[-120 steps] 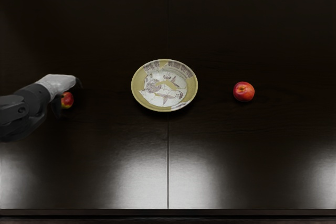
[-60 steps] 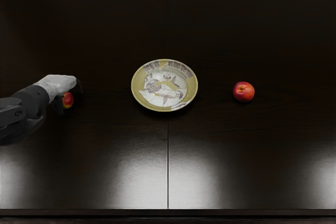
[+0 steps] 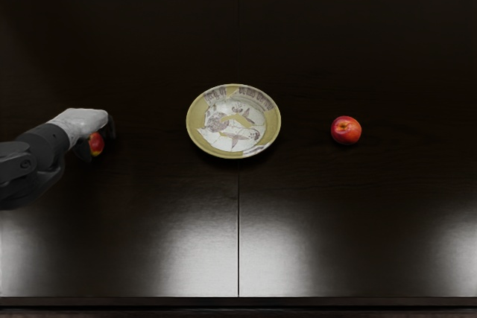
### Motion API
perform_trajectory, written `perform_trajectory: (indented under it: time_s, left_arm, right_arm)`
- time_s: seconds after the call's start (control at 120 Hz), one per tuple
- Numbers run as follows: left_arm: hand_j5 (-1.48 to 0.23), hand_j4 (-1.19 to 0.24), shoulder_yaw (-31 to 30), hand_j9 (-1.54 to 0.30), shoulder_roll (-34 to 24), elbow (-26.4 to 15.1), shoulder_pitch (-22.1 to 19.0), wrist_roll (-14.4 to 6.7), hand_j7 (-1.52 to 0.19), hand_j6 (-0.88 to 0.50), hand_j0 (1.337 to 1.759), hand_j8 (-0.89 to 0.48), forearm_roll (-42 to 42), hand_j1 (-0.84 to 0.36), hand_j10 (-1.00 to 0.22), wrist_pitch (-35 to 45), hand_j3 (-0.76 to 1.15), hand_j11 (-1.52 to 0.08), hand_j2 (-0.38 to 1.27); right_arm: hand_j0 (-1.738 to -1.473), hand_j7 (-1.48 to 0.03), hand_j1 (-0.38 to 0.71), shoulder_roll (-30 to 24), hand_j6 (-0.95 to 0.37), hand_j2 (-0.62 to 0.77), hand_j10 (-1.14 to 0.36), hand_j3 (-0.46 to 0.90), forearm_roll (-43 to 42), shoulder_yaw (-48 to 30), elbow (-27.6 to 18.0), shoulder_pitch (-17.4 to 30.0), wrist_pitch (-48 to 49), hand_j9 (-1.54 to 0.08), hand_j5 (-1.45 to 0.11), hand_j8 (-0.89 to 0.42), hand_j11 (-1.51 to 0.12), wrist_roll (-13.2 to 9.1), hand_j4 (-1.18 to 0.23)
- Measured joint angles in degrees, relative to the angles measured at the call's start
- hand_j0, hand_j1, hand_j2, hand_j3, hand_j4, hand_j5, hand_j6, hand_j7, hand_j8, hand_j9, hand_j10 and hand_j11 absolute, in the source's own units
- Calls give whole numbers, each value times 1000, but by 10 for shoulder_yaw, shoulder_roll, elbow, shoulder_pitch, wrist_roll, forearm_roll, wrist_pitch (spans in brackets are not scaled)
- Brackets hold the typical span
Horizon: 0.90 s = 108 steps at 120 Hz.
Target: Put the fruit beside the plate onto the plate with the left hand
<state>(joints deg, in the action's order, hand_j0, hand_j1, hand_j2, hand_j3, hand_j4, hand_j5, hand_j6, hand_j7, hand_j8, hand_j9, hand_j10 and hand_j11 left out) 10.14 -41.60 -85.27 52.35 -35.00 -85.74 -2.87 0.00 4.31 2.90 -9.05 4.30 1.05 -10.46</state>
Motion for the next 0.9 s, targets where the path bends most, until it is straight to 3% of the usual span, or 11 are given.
perform_trajectory:
  time_s: [0.1, 0.492, 0.708, 0.9]
  left_arm:
    - [-714, -565, 0, -728, -1, 0, -3, 0, -717, -561, 1657, -471, 0, -292, -557, 1, 0, -727, 128]
    - [-942, -694, 2, -934, 0, 0, 6, 0, -928, -453, 1654, -379, 5, -355, -572, -1, 0, -942, 329]
    - [-973, -695, 5, -958, 15, -1, 80, 1, -953, -467, 1653, -397, 16, -328, -595, -7, 0, -966, 340]
    - [-989, -688, 10, -962, 76, 0, 129, 1, -958, -462, 1654, -391, 43, -347, -600, -10, 0, -969, 405]
  right_arm:
    - [-1658, 0, -349, 0, 0, 0, 0, 0, 0, 0, 0, 0, 0, 0, 0, 0, 0, 0, 0]
    - [-1658, 0, -349, 0, 0, 0, 0, 0, 0, 0, 0, 0, 0, 0, 0, 0, 0, 0, 0]
    - [-1658, 0, -349, 0, 0, 0, 0, 0, 0, 0, 0, 0, 0, 0, 0, 0, 0, 0, 0]
    - [-1658, 0, -349, 0, 0, 0, 0, 0, 0, 0, 0, 0, 0, 0, 0, 0, 0, 0, 0]
